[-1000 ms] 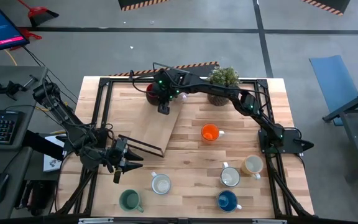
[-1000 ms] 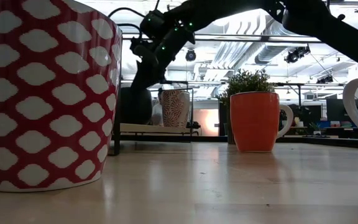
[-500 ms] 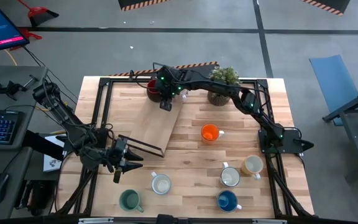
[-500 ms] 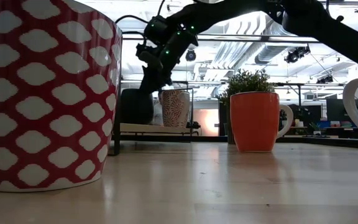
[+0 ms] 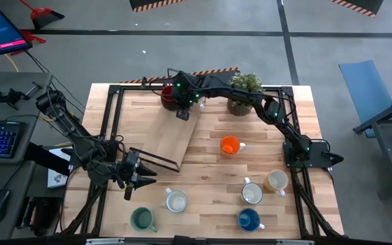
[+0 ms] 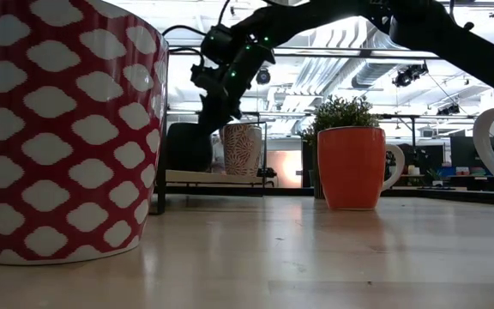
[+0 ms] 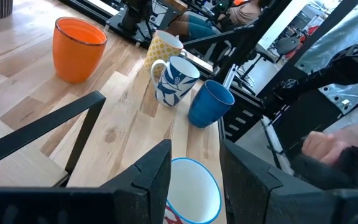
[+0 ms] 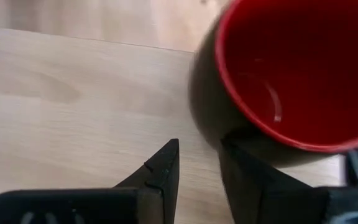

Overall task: Place coffee mugs
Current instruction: Adjust the black cup

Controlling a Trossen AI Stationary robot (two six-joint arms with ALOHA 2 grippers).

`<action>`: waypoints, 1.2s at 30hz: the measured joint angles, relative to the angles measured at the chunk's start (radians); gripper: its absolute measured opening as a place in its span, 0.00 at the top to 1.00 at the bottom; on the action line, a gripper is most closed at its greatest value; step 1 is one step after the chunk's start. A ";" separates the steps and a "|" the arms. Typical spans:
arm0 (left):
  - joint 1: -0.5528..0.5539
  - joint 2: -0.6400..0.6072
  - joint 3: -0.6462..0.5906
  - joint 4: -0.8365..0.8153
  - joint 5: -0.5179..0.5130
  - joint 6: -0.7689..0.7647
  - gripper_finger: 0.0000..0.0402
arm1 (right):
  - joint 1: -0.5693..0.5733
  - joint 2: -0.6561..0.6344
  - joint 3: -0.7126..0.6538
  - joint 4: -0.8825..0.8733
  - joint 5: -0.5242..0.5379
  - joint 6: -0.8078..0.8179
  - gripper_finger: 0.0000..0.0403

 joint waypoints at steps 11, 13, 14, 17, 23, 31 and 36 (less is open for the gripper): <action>0.000 0.000 0.000 0.000 0.000 0.034 0.69 | 0.046 0.000 0.000 0.166 -0.134 -0.007 0.76; 0.000 0.000 0.000 0.000 0.000 0.034 0.69 | 0.046 0.000 0.000 0.194 -0.131 -0.007 0.76; 0.000 0.000 0.000 0.000 0.000 0.034 0.69 | 0.045 0.000 0.000 0.203 -0.128 -0.006 0.76; 0.000 0.000 0.000 0.000 0.000 0.033 0.69 | 0.038 0.000 0.000 0.214 -0.120 -0.003 0.76; 0.000 0.000 0.000 0.000 0.000 0.034 0.69 | 0.018 0.000 0.000 0.206 -0.116 -0.007 0.76; 0.000 0.000 0.000 0.001 0.000 0.033 0.69 | 0.005 -0.001 0.000 0.178 -0.081 -0.010 0.76; 0.000 0.000 0.000 0.001 -0.001 0.032 0.69 | -0.011 -0.001 0.000 0.148 -0.074 -0.012 0.76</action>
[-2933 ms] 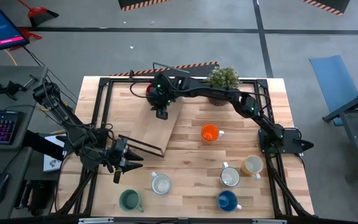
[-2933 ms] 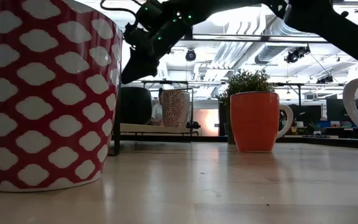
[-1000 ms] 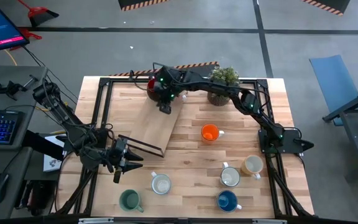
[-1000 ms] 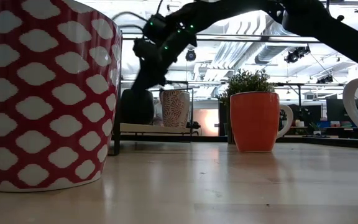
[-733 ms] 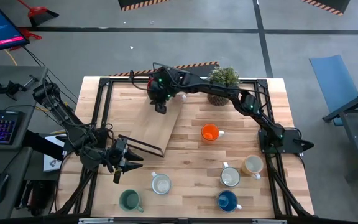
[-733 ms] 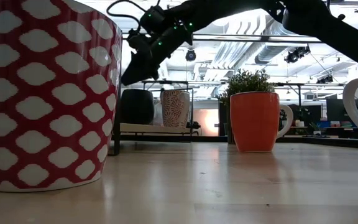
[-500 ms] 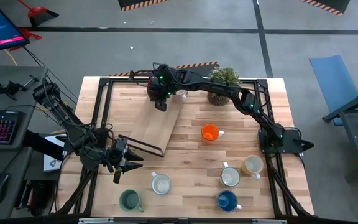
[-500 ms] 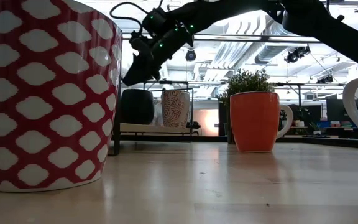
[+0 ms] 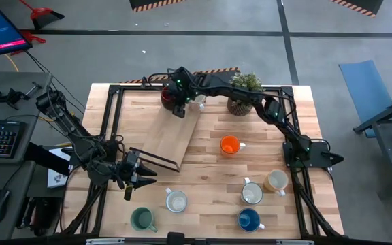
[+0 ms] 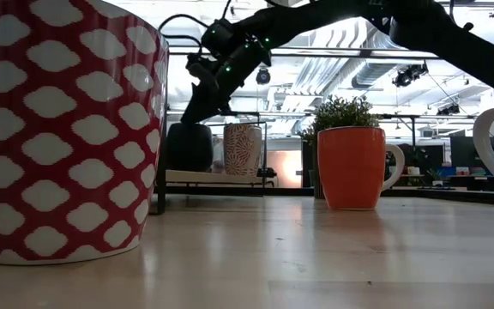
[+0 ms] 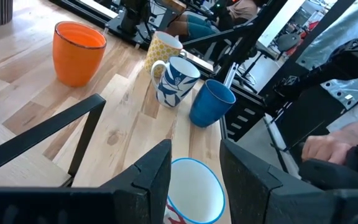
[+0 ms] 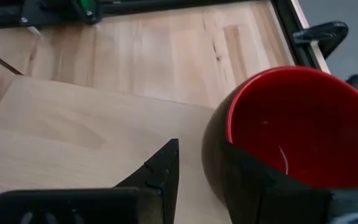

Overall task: Place coffee mugs
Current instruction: Adjust the black cup, then put the red cup on the shelf

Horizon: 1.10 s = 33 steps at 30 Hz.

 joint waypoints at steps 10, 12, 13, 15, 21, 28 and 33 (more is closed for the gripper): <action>0.000 0.000 0.000 0.000 0.000 -0.024 0.69 | -0.009 -0.001 0.000 -0.037 0.041 -0.007 0.76; 0.000 0.000 0.000 0.000 0.000 -0.025 0.69 | -0.009 -0.001 0.000 -0.041 0.053 -0.007 0.76; 0.000 0.000 0.000 0.000 0.000 -0.025 0.69 | -0.008 -0.001 0.000 -0.044 0.064 -0.007 0.76; 0.000 0.000 0.000 0.000 0.000 -0.025 0.69 | -0.009 -0.001 0.000 -0.048 0.076 -0.007 0.76; 0.000 0.000 0.000 0.000 0.000 -0.025 0.69 | -0.009 -0.001 0.000 -0.054 0.088 -0.006 0.76; 0.000 0.000 0.000 0.000 0.000 -0.025 0.69 | -0.008 -0.012 0.000 -0.096 0.013 0.031 0.76; 0.000 0.000 0.000 0.000 0.000 -0.025 0.69 | 0.008 -0.083 0.000 -0.219 -0.220 0.073 0.76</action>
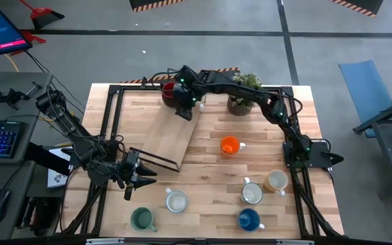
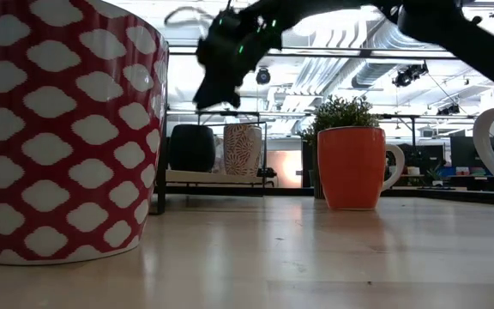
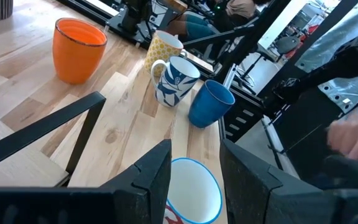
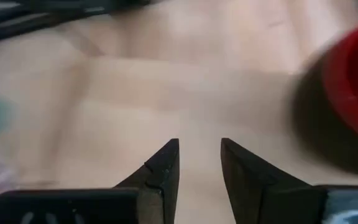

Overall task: Place coffee mugs
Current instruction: Put the red cup on the shelf

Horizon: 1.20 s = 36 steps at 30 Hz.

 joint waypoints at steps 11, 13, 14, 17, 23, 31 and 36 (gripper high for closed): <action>0.000 0.001 0.000 0.063 0.000 -0.009 0.69 | 0.033 -0.213 -0.001 -0.620 0.001 -0.130 0.76; 0.000 0.002 0.000 0.094 0.000 -0.008 0.69 | 0.042 -0.254 -0.017 -0.603 0.005 -0.104 0.76; 0.000 0.002 0.000 0.111 0.000 -0.010 0.69 | 0.046 -0.275 -0.020 -0.614 0.006 -0.101 0.76; 0.006 0.002 0.000 0.157 0.000 -0.023 0.69 | 0.063 -0.364 -0.069 -0.605 0.011 -0.090 0.76; 0.064 0.002 0.000 0.233 -0.005 0.026 0.69 | 0.110 -0.617 -0.333 -0.586 0.014 -0.066 0.76; 0.204 0.074 0.055 0.580 0.011 0.257 0.69 | 0.195 -1.038 -0.881 -0.297 0.014 0.127 0.76; 0.224 0.194 0.346 0.394 0.111 0.525 0.69 | 0.243 -1.277 -1.179 0.002 0.015 0.343 0.76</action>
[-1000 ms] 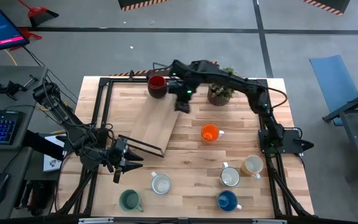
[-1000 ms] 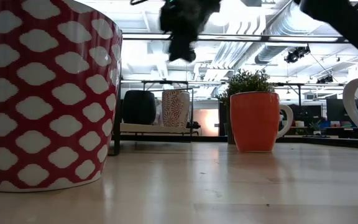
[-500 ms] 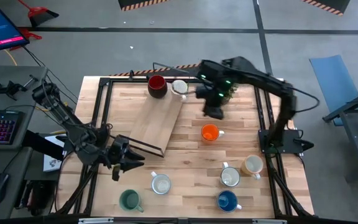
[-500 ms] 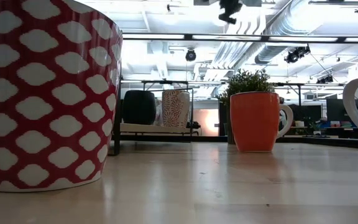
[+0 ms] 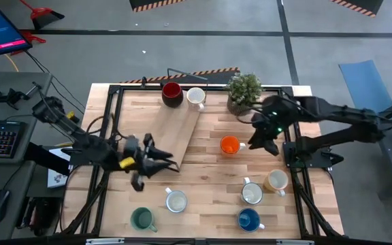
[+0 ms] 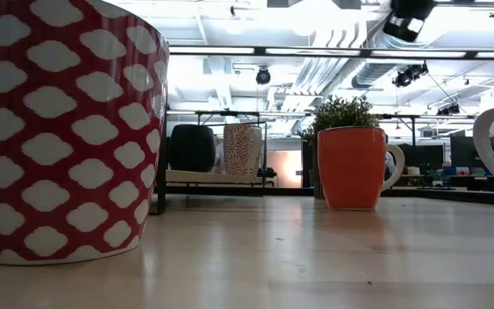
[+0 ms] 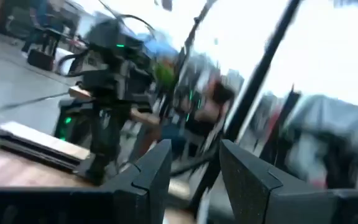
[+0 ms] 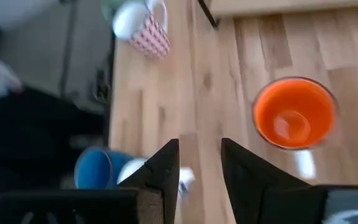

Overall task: Place coffee mugs
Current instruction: Put the red cup on the shelf

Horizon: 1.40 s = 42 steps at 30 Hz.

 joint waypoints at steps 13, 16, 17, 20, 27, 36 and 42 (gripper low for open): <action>-0.050 0.382 0.647 -1.427 0.303 -0.664 0.69 | 0.121 -0.160 -0.309 0.281 0.053 0.165 0.76; -0.062 0.429 0.646 -1.460 0.325 -0.744 0.69 | 0.140 -0.147 -0.315 0.292 0.077 0.154 0.76; -0.061 0.447 0.646 -1.462 0.323 -0.757 0.69 | 0.144 -0.144 -0.315 0.294 0.098 0.153 0.76; -0.055 0.495 0.646 -1.468 0.311 -0.788 0.69 | 0.150 -0.139 -0.315 0.298 0.142 0.131 0.76; -0.005 0.627 0.646 -1.466 0.383 -0.812 0.69 | 0.150 -0.138 -0.315 0.302 0.156 0.131 0.76; 0.052 0.705 0.646 -1.467 0.384 -0.718 0.69 | 0.150 -0.138 -0.315 0.320 0.157 0.134 0.76; 0.076 0.714 0.645 -1.470 0.389 -0.603 0.69 | 0.150 -0.138 -0.315 0.320 0.157 0.135 0.76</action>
